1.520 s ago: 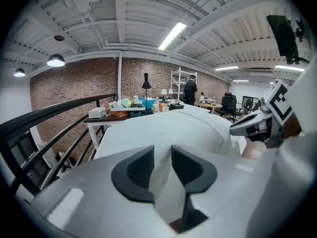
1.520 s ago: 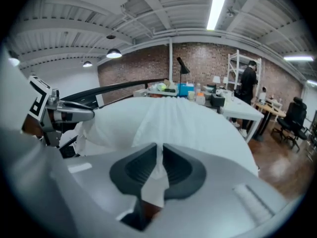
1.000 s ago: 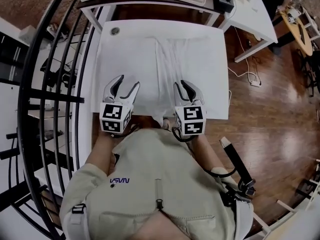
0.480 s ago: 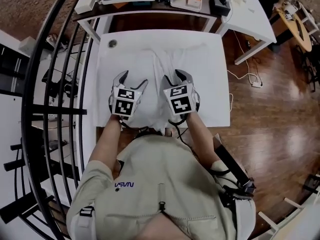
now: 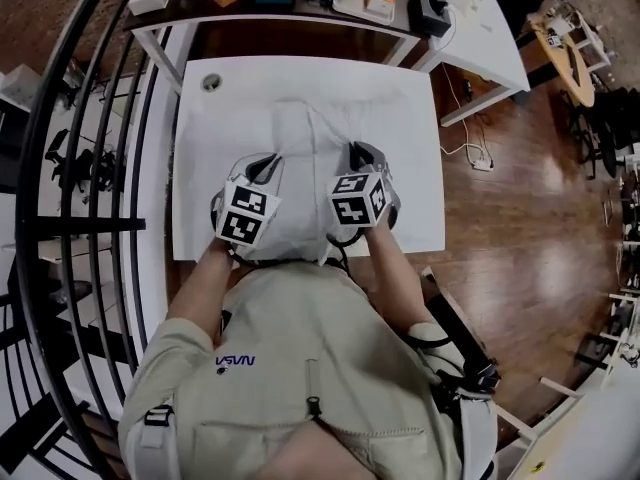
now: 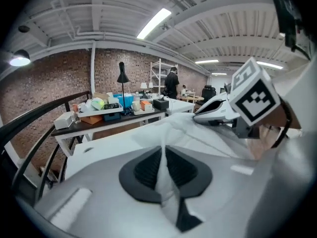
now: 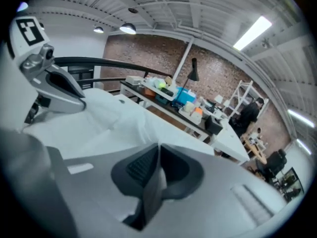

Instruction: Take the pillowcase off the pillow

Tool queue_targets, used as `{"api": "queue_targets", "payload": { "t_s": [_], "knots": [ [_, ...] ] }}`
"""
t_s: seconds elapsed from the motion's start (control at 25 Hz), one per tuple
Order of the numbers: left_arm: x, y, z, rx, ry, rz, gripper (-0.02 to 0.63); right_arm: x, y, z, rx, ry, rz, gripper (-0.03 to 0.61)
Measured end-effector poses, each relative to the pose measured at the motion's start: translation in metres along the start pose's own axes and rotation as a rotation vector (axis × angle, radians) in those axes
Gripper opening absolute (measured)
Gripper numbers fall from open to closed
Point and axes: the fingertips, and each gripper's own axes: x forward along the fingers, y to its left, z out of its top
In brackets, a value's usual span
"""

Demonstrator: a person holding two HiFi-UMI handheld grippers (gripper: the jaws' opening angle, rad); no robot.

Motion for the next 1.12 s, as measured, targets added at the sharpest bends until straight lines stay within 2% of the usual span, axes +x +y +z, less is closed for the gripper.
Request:
{"api": "queue_targets", "payload": {
  "t_s": [0.12,0.24,0.4,0.52,0.64,0.84,1.0,1.12],
  "knots": [
    [-0.024,0.011,0.009,-0.050,-0.076,0.034,0.025,-0.006,-0.046,-0.012,0.067,0.003,-0.057,0.017],
    [-0.043,0.013,0.015,-0.103,-0.118,0.047,0.023,-0.010,-0.076,-0.027,0.122,0.014,-0.051,0.017],
    [-0.048,0.002,-0.012,-0.213,-0.088,0.023,0.023,-0.007,-0.070,-0.059,0.196,0.045,-0.007,0.017],
    [-0.035,-0.004,-0.037,-0.280,-0.047,0.019,0.023,-0.005,-0.060,-0.076,0.177,0.059,0.010,0.017],
    [-0.025,-0.005,-0.043,-0.221,-0.030,0.063,0.023,-0.004,-0.058,-0.074,0.123,0.039,0.023,0.017],
    [-0.015,-0.003,-0.034,-0.140,-0.055,0.111,0.054,-0.006,-0.052,-0.058,0.113,-0.038,0.106,0.025],
    [-0.018,0.004,-0.010,-0.103,-0.077,0.129,0.129,-0.012,-0.043,-0.038,0.118,-0.093,0.209,0.072],
    [-0.020,0.010,0.024,-0.037,-0.107,0.140,0.138,-0.020,-0.041,-0.011,0.113,-0.157,0.268,0.091]
  ]
}}
